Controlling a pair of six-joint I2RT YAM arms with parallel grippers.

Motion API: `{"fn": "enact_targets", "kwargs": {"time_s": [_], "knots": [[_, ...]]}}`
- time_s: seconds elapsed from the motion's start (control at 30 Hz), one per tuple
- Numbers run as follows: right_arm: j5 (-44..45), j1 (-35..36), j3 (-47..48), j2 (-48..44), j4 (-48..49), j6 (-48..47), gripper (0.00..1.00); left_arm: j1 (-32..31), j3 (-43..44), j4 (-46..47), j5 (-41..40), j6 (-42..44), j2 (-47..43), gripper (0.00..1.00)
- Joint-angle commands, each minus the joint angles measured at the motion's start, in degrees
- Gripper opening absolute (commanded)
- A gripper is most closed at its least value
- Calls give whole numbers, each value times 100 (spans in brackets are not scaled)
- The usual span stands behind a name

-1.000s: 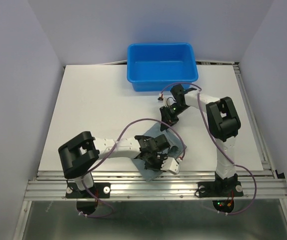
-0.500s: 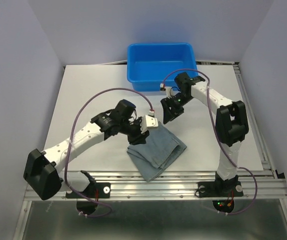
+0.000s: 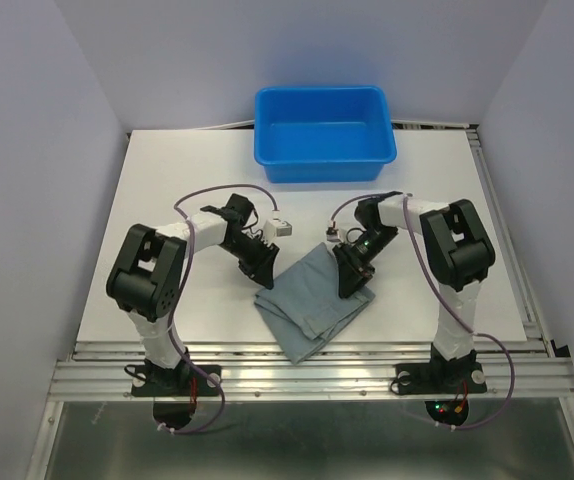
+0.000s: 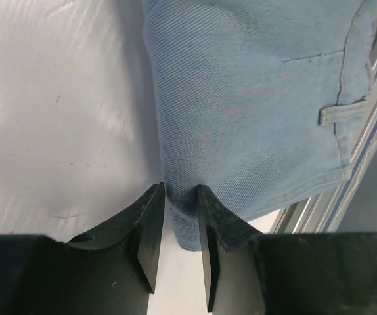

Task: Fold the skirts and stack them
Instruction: Fold the skirt

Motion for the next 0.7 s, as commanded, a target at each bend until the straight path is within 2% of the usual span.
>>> {"fn": "enact_targets", "kwargs": {"time_s": [0.0, 0.13, 0.23, 0.33, 0.37, 0.4, 0.47, 0.53, 0.67], "knots": [[1015, -64, -249, 287, 561, 81, 39, -23, 324, -256, 216, -105, 208, 37], [1929, -433, 136, 683, 1038, 311, 38, -23, 421, -300, 84, -149, 473, 33], [2623, -837, 987, 1008, 1109, 232, 38, -119, 360, -204, 66, -202, 342, 29], [3379, -899, 1989, 1184, 1250, 21, 38, -706, 316, 15, 67, -246, 131, 29], [3407, -899, 2262, 1237, 1232, -32, 39, -978, 350, 129, -12, -237, 96, 29], [3303, -899, 2839, 1351, 1128, 11, 39, -1590, 403, 391, -274, -281, 69, 29], [3057, -899, 3439, 1474, 821, 90, 41, -2347, 648, 630, -329, -508, 191, 27], [2959, -672, 4263, 1571, 618, 178, 43, -2667, 816, 954, -120, -737, 384, 27], [2774, -557, 4743, 1467, 503, 425, 47, -3151, 1282, 1526, 435, -1211, 605, 36]]}}
